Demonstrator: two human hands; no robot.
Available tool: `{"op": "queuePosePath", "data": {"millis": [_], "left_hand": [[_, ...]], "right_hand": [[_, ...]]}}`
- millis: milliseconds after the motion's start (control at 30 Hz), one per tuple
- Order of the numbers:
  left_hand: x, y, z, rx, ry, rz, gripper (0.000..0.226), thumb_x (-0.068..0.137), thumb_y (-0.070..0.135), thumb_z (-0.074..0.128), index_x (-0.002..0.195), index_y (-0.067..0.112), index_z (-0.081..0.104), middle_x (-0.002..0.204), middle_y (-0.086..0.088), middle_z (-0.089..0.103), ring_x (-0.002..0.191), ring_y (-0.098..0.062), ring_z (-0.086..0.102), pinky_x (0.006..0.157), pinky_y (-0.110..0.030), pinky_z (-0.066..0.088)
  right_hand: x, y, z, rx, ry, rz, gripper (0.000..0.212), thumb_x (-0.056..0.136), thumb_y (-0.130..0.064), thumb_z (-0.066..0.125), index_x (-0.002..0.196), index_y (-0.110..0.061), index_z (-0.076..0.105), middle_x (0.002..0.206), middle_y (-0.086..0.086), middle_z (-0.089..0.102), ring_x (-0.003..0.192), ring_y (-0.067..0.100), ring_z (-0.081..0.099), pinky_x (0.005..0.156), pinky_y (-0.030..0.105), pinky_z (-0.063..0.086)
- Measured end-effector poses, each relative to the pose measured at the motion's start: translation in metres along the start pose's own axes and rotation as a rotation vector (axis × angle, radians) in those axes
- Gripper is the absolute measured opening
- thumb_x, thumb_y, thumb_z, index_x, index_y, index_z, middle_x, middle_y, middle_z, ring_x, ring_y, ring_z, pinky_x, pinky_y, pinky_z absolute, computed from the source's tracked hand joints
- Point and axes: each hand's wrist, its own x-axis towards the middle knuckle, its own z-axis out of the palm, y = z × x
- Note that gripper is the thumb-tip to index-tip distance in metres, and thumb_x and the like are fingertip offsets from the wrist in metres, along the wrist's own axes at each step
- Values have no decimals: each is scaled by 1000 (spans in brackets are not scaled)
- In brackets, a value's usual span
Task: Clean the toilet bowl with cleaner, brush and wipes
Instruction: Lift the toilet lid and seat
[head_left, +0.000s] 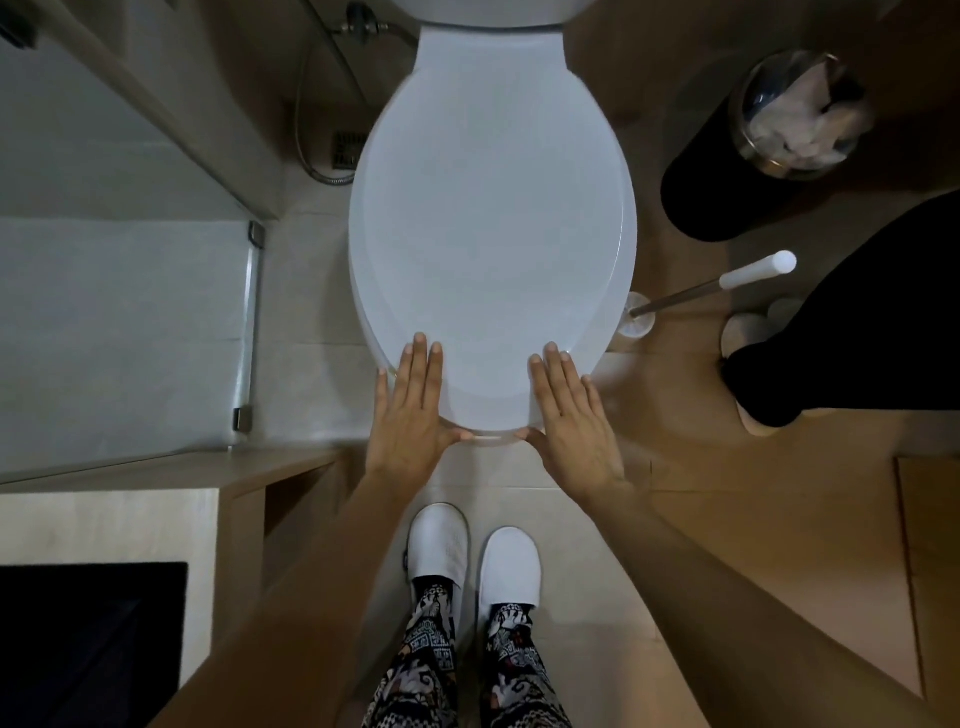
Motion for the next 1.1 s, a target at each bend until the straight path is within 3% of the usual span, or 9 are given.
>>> {"op": "queuePosePath", "data": {"millis": [167,367,600,733,900,1100], "left_hand": [[3,6,8,64,42,-55,125,70,72,55,147,4,-16,155,-15,-10,145,-26,-4,115,-48,8],[3,2,14,132,89,-18,116,73,73,41,148,1,-10,157,-17,3,146,-31,11,113,-55,7],[-1,7,14,148,118,-11,115,76,71,46,149,0,-7,157,-17,10,146,-28,13,113,-56,8],[-2,5,5,149,118,-5,104,79,70,30,149,0,-1,157,-17,13,145,-28,11,113,-56,10],[-6,1,-23,138,104,30,97,80,69,11,148,0,12,156,-17,20,144,-28,20,111,-57,18],[-9,-4,-70,84,127,95,95,85,70,11,150,1,11,153,-16,28,142,-28,26,108,-60,14]], "right_hand": [[2,-4,10,-76,72,15,100,76,-33,77,151,-4,16,158,17,17,146,30,19,115,45,18],[5,-1,19,-189,135,1,102,77,-36,76,151,-4,12,159,17,14,147,29,13,115,46,13],[5,2,20,-268,177,-23,102,79,-38,73,151,-5,9,159,17,14,147,30,15,115,47,10],[2,3,14,-317,203,-39,101,81,-36,72,152,-6,7,159,17,11,147,29,8,115,49,8],[-4,-1,-9,-312,223,-46,98,81,-27,73,152,-6,9,159,17,14,146,30,14,116,50,5],[-12,-4,-60,-252,255,-67,91,83,-34,70,151,-8,15,157,16,22,144,29,18,115,51,7]]}}
